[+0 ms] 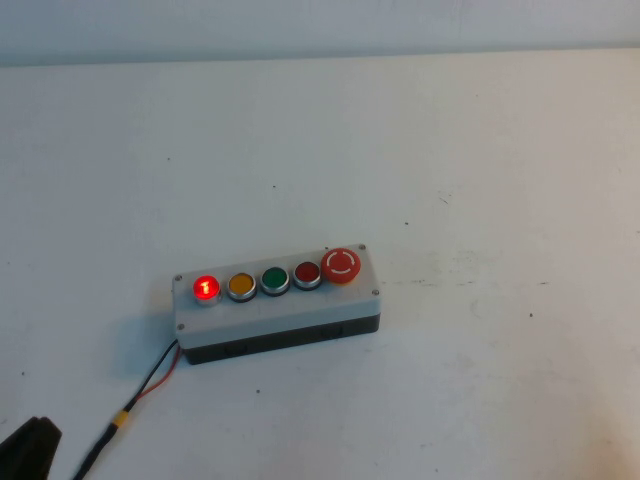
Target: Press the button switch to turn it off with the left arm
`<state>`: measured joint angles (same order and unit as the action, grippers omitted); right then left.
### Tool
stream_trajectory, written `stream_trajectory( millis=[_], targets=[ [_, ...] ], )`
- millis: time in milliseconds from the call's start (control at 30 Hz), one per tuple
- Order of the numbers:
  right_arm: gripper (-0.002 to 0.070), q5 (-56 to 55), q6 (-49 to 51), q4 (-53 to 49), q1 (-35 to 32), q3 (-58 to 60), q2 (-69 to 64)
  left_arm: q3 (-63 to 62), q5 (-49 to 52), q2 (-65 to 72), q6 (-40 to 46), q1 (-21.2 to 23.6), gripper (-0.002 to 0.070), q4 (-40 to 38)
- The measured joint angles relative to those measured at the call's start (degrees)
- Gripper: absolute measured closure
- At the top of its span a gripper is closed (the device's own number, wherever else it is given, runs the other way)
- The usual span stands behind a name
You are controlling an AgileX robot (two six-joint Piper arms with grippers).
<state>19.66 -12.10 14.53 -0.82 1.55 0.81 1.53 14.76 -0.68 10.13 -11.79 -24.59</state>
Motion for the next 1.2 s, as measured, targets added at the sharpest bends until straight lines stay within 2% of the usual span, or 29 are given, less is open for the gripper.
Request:
stream_trajectory(
  millis=[133,267,433,500,733,833,967,1200],
  targets=[
    [0.0692,0.0,0.0,0.0,0.0,0.0,0.0,0.0,-5.6,0.0,-0.6,0.0,0.0677,-14.3],
    [0.0692,0.0,0.0,0.0,0.0,0.0,0.0,0.0,-9.0,0.0,-0.7,0.0,0.0677,-19.4],
    [0.0692,0.0,0.0,0.0,0.0,0.0,0.0,-7.8,-0.4,6.9,-0.6,0.0,0.0677,-21.7],
    [0.0692,0.0,0.0,0.0,0.0,0.0,0.0,-13.4,5.1,12.8,-0.5,0.0,0.0677,-19.3],
    [0.0692,0.0,0.0,0.0,0.0,0.0,0.0,-39.1,32.0,39.8,-0.4,0.0,0.0677,-0.6],
    [0.0692,0.0,0.0,0.0,0.0,0.0,0.0,-48.3,40.6,50.2,0.8,0.0,0.0677,5.1],
    [0.0692,0.0,0.0,0.0,0.0,0.0,0.0,-57.1,45.2,62.2,2.8,0.0,0.0677,8.0],
    [0.0692,0.0,0.0,0.0,0.0,0.0,0.0,-67.7,48.3,79.3,3.1,-5.7,0.0677,13.0]
  ],
)
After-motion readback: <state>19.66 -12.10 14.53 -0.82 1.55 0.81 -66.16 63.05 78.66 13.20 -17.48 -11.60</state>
